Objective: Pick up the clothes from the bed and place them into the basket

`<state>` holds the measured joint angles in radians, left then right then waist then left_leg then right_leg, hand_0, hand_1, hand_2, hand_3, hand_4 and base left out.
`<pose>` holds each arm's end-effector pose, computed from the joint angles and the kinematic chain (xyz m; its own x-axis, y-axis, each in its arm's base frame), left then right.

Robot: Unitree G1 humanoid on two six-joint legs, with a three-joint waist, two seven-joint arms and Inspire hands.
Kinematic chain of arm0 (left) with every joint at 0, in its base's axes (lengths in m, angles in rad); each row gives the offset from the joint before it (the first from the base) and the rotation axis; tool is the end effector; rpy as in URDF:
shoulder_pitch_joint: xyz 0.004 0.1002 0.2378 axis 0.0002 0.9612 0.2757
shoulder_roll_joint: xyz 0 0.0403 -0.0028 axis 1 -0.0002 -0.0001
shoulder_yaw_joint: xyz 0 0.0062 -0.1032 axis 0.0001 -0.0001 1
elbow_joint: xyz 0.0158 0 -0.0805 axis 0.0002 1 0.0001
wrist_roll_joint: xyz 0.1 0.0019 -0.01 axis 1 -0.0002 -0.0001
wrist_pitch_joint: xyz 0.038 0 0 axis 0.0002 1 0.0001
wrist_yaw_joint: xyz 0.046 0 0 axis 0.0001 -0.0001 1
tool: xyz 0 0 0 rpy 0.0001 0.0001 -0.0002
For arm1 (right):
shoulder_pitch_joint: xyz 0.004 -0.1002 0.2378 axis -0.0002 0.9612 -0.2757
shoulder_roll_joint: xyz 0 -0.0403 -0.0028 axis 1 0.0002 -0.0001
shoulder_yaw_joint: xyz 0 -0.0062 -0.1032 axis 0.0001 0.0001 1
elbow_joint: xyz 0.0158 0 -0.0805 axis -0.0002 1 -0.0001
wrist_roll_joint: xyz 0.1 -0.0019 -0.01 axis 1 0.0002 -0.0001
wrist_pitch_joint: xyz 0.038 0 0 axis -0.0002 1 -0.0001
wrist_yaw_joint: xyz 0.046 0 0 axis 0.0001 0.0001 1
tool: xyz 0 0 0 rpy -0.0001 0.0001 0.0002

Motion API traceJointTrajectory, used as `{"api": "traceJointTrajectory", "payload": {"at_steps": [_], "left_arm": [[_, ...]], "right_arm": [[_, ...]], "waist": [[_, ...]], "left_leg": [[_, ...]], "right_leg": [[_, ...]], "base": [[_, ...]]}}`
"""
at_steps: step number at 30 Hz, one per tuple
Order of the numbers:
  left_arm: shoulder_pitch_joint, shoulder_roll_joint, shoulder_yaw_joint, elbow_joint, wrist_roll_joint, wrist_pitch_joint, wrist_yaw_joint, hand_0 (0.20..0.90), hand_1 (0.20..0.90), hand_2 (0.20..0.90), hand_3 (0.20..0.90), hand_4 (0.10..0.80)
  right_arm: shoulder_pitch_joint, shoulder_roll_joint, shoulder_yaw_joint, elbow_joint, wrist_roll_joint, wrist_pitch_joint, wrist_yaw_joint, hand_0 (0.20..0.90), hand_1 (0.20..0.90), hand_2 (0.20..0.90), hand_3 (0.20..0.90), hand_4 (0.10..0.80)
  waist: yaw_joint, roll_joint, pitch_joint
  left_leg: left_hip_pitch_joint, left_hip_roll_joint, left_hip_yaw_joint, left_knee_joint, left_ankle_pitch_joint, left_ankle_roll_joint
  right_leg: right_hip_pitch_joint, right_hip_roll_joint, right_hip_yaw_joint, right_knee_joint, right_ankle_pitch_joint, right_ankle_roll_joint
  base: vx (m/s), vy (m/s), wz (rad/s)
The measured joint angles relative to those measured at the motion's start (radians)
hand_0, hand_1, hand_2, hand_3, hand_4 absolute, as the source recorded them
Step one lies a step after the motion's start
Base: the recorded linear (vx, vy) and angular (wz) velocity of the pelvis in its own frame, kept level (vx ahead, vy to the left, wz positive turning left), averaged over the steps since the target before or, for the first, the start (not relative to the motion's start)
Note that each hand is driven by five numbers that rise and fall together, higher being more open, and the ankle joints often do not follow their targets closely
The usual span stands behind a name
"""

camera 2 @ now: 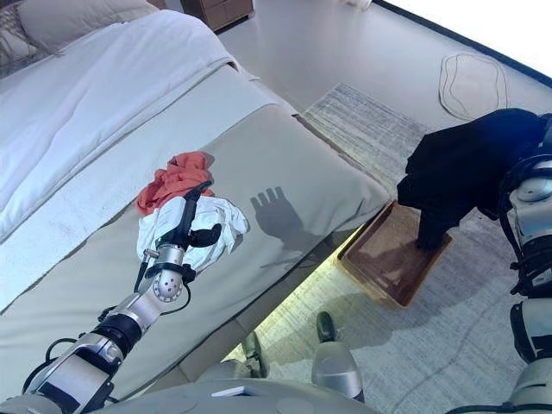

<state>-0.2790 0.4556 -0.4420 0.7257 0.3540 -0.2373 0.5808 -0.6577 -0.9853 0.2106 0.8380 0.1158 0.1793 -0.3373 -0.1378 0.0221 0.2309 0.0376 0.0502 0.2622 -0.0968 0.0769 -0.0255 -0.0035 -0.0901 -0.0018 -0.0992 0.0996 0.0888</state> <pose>0.2252 0.2062 -0.0171 0.9963 0.0714 0.0484 -0.0806 0.5711 0.8169 0.2713 -0.3701 0.1635 0.7177 -0.6859 0.1200 0.5255 0.4205 -0.7396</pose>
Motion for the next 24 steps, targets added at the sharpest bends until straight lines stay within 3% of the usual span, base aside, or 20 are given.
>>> {"api": "traceJointTrajectory", "payload": {"at_steps": [13,18,19,20,21,24], "left_arm": [[0.002,-0.002,-0.029,0.000,0.001,-0.005,0.000,0.900,0.900,0.900,0.900,0.800],[0.004,-0.002,-0.029,0.000,0.000,-0.008,0.000,0.900,0.900,0.900,0.900,0.800],[0.005,-0.002,-0.029,0.000,0.000,-0.008,0.000,0.900,0.900,0.900,0.900,0.800],[0.004,-0.002,-0.029,0.000,0.000,-0.009,0.000,0.900,0.900,0.900,0.900,0.800],[0.004,-0.002,-0.029,0.000,0.000,-0.013,0.000,0.900,0.900,0.900,0.900,0.800],[0.004,-0.003,-0.030,0.000,0.000,-0.030,0.000,0.900,0.900,0.900,0.900,0.800]], "right_arm": [[0.093,0.153,0.000,0.097,0.001,0.002,0.044,0.300,0.300,0.300,0.200,0.100],[0.093,0.186,0.001,0.171,-0.001,0.000,0.077,0.300,0.300,0.300,0.200,0.100],[0.094,0.187,0.001,0.175,-0.002,0.000,0.081,0.420,0.420,0.420,0.340,0.240],[0.094,0.187,0.001,0.175,-0.008,-0.001,0.081,0.608,0.608,0.608,0.560,0.460],[0.094,0.188,0.001,0.176,-0.022,-0.001,0.082,0.900,0.900,0.900,0.900,0.800],[0.094,0.188,0.002,0.181,-0.028,-0.001,0.085,0.900,0.900,0.900,0.900,0.800]], "waist": [[-0.002,0.029,-0.010],[0.020,0.061,-0.006],[0.022,0.071,-0.006],[0.024,0.077,-0.005],[0.025,0.086,-0.003],[0.026,0.096,-0.001]], "left_leg": [[-0.006,0.000,-0.002,0.006,0.029,0.015],[0.005,0.000,-0.004,0.005,0.029,0.015],[0.007,0.001,-0.005,0.005,0.029,0.015],[0.007,0.001,-0.005,0.005,0.028,0.015],[0.006,0.001,-0.005,0.004,0.028,0.014],[0.005,0.003,-0.007,0.002,0.027,0.013]], "right_leg": [[-0.004,0.000,-0.008,0.000,0.003,-0.002],[0.008,0.000,-0.012,0.000,0.002,-0.002],[0.011,0.000,-0.013,-0.003,0.002,-0.002],[0.010,0.000,-0.013,-0.005,0.001,-0.001],[0.010,0.000,-0.013,-0.005,0.001,-0.001],[0.010,0.001,-0.015,-0.005,0.001,-0.001]], "base": [[-0.025,-0.008,0.00],[0.000,0.000,0.00],[0.000,0.000,0.00],[0.000,0.000,0.00],[0.000,0.000,0.00],[0.000,0.000,0.00]]}}
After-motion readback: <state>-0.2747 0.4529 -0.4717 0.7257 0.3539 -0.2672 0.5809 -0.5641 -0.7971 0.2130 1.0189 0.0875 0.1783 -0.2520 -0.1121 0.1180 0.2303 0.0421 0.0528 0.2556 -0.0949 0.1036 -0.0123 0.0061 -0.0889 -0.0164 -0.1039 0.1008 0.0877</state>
